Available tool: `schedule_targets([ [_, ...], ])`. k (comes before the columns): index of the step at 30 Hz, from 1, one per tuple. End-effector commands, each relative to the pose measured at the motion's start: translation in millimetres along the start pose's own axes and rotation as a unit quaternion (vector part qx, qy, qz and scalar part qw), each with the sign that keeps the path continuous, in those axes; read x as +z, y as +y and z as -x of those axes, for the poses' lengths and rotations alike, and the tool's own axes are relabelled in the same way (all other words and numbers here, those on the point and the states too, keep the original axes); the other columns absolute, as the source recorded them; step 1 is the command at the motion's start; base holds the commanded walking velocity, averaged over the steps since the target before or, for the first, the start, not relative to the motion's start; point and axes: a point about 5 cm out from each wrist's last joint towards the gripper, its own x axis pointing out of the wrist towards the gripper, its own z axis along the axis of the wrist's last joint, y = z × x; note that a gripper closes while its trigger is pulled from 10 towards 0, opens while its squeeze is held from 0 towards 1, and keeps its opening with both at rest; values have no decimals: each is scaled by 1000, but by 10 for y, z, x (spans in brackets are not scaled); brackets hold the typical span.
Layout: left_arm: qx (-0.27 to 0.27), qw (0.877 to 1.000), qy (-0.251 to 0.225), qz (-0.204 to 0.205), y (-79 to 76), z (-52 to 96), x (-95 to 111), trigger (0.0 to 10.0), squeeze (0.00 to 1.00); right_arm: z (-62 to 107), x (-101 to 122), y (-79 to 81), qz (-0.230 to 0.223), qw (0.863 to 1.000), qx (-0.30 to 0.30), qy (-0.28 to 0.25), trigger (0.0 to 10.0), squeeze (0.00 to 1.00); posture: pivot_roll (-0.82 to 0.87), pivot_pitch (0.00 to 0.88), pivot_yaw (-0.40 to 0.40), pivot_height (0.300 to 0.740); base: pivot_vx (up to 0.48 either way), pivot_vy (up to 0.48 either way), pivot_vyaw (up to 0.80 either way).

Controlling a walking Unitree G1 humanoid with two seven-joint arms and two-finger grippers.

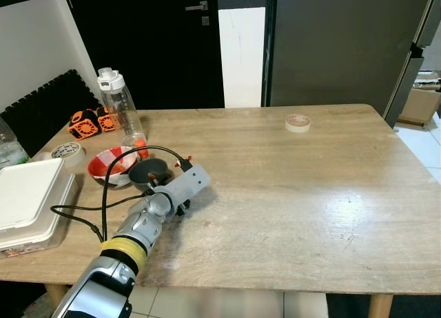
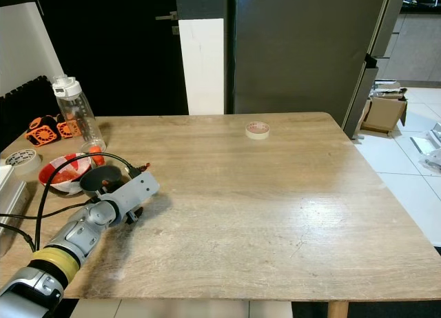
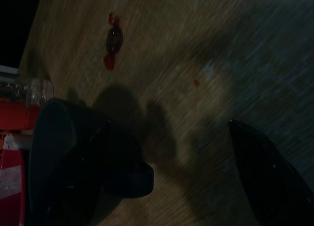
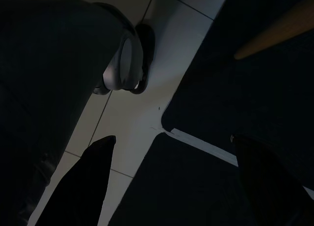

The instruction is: Restocking fridge

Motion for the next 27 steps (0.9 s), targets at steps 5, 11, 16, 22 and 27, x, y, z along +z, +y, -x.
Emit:
schedule_targets([
  [5, -19, 998, 66, 1, -17, 38, -336, 10000, 0, -5, -5, 32, 3, 1000, 5, 2, 10000, 0, -61, 24, 53, 740, 0, 0, 0],
  [11, -47, 995, 92, 9, 1, 100, -483, 10000, 0, -4, -7, 28, 5, 1000, 4, 2, 10000, 0, -57, 24, 50, 740, 0, 0, 0],
  [16, -52, 993, 107, 17, 82, 161, -579, 10000, 0, -4, -5, 27, 4, 1000, 4, 1, 10000, 0, -57, 24, 50, 740, 0, 0, 0],
  [22, -50, 991, 123, 30, 218, 253, -683, 10000, 0, -3, -5, 22, 5, 1000, 5, 2, 10000, 0, -54, 30, 49, 740, 0, 0, 0],
  [27, -61, 990, 113, 60, 280, 347, -695, 10000, 0, -3, -4, 19, 4, 1000, 5, 2, 10000, 0, -51, 31, 48, 740, 0, 0, 0],
])
